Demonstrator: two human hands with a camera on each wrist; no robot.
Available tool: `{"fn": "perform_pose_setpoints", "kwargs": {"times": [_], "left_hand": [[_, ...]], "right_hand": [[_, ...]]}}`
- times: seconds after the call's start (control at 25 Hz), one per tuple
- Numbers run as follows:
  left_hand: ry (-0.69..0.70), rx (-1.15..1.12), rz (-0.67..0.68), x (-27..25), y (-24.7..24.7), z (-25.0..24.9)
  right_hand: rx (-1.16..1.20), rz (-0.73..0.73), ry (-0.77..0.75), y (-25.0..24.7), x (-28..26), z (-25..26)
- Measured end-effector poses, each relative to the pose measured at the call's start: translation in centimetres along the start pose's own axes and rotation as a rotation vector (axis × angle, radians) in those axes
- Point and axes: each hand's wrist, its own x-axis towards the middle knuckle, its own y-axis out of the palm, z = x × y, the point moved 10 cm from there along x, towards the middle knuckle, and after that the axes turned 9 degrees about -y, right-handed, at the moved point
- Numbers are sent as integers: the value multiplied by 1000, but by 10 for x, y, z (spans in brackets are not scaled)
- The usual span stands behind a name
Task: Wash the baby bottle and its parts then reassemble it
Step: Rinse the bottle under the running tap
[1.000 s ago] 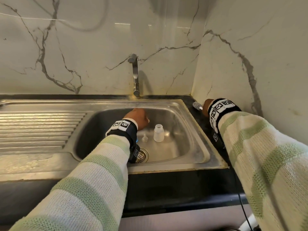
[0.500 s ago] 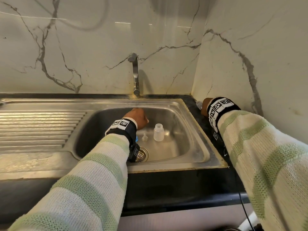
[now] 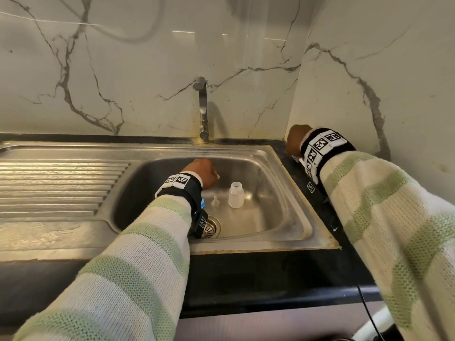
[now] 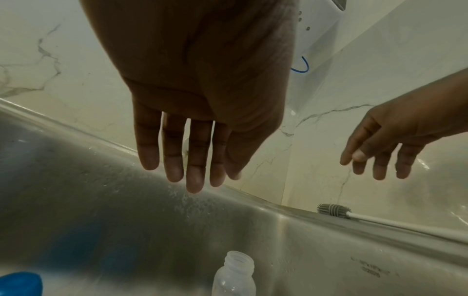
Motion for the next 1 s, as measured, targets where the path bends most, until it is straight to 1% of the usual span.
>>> {"fn": "perform_pose_setpoints", "kwargs": {"times": [0.12, 0.2, 0.28, 0.4, 0.52, 0.6, 0.68, 0.84, 1.0], "left_hand": [[-25, -43, -7, 2, -7, 13], [-63, -79, -28, 5, -13, 29], [-94, -100, -42, 10, -16, 43], [-112, -70, -22, 19, -7, 54], [-96, -41, 8, 29, 5, 54], [-89, -38, 10, 33, 8, 55], [-75, -52, 17, 36, 9, 55], [-68, -77, 29, 36, 11, 53], [-63, -58, 37, 33, 11, 50]], "right_hand": [[182, -134, -89, -18, 6, 51], [261, -184, -150, -13, 11, 85], [277, -147, -183, 11, 14, 118], [255, -37, -200, 65, 19, 154], [193, 15, -201, 108, 35, 160], [159, 19, -213, 120, 45, 157], [174, 13, -205, 131, 54, 147], [191, 71, -166, 163, 58, 131], [168, 50, -176, 168, 53, 134]]}}
